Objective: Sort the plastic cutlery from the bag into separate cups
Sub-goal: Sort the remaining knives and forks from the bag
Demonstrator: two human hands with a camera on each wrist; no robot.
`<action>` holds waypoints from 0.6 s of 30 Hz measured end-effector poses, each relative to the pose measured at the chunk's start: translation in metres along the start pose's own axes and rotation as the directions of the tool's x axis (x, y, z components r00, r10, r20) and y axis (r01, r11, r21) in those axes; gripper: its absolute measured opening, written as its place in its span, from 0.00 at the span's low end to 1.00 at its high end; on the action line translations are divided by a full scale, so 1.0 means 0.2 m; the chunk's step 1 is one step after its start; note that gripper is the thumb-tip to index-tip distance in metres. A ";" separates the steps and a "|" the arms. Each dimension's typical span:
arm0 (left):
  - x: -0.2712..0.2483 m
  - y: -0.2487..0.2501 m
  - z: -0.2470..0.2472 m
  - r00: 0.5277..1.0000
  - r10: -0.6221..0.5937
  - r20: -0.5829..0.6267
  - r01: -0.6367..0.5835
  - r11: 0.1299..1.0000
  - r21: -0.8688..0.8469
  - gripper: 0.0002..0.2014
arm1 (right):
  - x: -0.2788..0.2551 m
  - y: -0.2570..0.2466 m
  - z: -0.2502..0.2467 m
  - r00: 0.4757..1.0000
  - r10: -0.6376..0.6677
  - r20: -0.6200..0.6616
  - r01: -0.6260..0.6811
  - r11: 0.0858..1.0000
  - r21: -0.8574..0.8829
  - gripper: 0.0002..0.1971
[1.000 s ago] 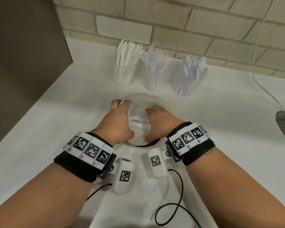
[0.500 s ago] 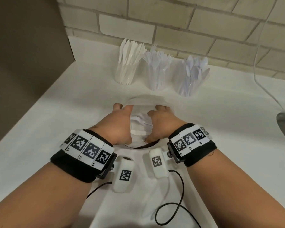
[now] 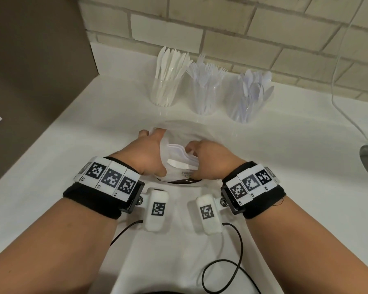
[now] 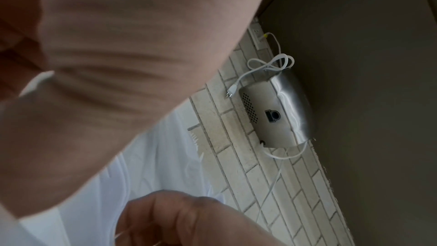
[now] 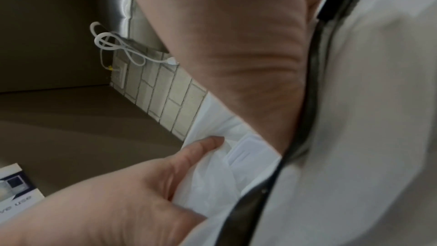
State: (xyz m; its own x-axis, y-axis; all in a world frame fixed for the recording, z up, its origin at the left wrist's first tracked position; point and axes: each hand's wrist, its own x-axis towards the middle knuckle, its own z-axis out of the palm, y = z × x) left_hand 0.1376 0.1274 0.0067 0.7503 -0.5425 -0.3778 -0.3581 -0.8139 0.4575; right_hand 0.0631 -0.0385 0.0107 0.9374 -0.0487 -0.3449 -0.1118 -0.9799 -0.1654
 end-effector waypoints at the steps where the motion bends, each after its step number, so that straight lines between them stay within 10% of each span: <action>1: 0.01 0.00 0.00 1.000 0.017 0.001 -0.017 1.000 -0.010 0.54 | 0.00 0.00 0.01 1.000 0.005 0.002 -0.005 1.000 -0.008 0.30; 7: 0.03 0.00 0.02 0.980 0.144 -0.140 -0.178 0.946 -0.271 0.39 | 0.01 -0.01 0.02 0.997 0.073 0.038 -0.070 0.995 -0.067 0.15; 18: 0.05 -0.03 0.06 0.994 0.061 -0.089 -0.067 0.996 -0.059 0.39 | -0.01 0.02 0.00 0.999 0.005 0.053 -0.011 0.994 0.113 0.15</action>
State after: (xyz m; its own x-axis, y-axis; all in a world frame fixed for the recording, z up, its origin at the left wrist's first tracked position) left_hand 0.1401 0.1251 -0.0094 0.7733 -0.5707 -0.2761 -0.3740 -0.7624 0.5281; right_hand 0.0610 -0.0423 0.0099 0.9179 -0.0436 -0.3944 -0.1590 -0.9511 -0.2648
